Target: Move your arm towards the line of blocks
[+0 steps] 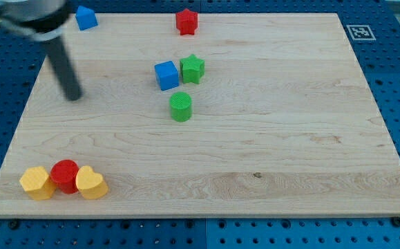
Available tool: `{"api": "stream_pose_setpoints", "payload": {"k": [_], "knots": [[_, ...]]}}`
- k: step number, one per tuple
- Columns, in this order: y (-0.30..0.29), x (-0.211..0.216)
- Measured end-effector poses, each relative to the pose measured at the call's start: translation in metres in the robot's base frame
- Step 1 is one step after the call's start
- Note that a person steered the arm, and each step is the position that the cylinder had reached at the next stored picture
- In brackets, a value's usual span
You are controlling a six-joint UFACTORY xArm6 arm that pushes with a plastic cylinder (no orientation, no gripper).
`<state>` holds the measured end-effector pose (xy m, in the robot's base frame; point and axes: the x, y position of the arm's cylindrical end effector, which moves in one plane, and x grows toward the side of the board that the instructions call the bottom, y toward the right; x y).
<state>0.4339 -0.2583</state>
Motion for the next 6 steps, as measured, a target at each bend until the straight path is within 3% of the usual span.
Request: {"api": "stream_pose_setpoints", "payload": {"k": [1, 2, 3, 4, 6], "knots": [[-0.044, 0.019], [-0.046, 0.026], [-0.046, 0.061], [-0.046, 0.162], [-0.023, 0.183]]}}
